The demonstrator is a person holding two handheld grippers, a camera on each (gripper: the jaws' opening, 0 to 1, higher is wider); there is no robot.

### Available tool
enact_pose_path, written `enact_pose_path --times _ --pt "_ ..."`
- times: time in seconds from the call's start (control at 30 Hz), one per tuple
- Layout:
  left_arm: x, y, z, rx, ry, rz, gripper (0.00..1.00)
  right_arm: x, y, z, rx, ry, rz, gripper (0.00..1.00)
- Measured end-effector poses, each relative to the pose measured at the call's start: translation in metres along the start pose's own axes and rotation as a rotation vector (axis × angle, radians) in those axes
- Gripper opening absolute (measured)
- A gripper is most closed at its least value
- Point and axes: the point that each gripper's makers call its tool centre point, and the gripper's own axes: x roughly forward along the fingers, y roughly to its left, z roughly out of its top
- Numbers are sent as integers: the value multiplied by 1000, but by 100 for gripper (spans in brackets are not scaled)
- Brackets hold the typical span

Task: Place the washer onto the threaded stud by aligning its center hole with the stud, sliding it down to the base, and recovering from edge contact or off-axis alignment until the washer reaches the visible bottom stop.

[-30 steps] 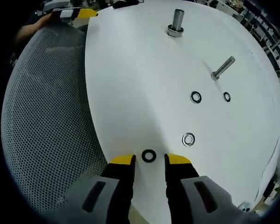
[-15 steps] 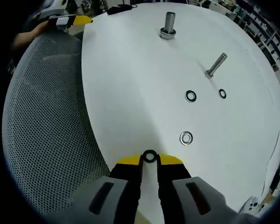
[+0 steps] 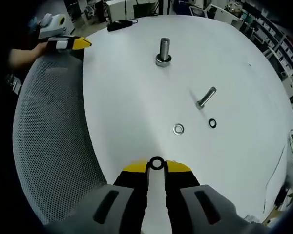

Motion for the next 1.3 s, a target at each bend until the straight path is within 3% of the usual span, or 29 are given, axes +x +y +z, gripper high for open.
enact_pose_path --times 0.27,0.5,0.63,0.97,1.3 --pt "0 0 1 0 -3 0 2 -18 -27 37 -22 -70 -32 13" --pt "0 0 1 -1 -4 2 2 -15 -46 59 -72 -80 -67 13" --pt "0 1 1 -4 -8 2 2 -13 -51 76 -65 -123 -39 13" --pt "0 1 2 -7 -13 0 2 6 -73 86 -109 -78 -63 13" --pt "0 2 3 -15 -22 -2 2 20 -81 89 -121 -47 -54 13"
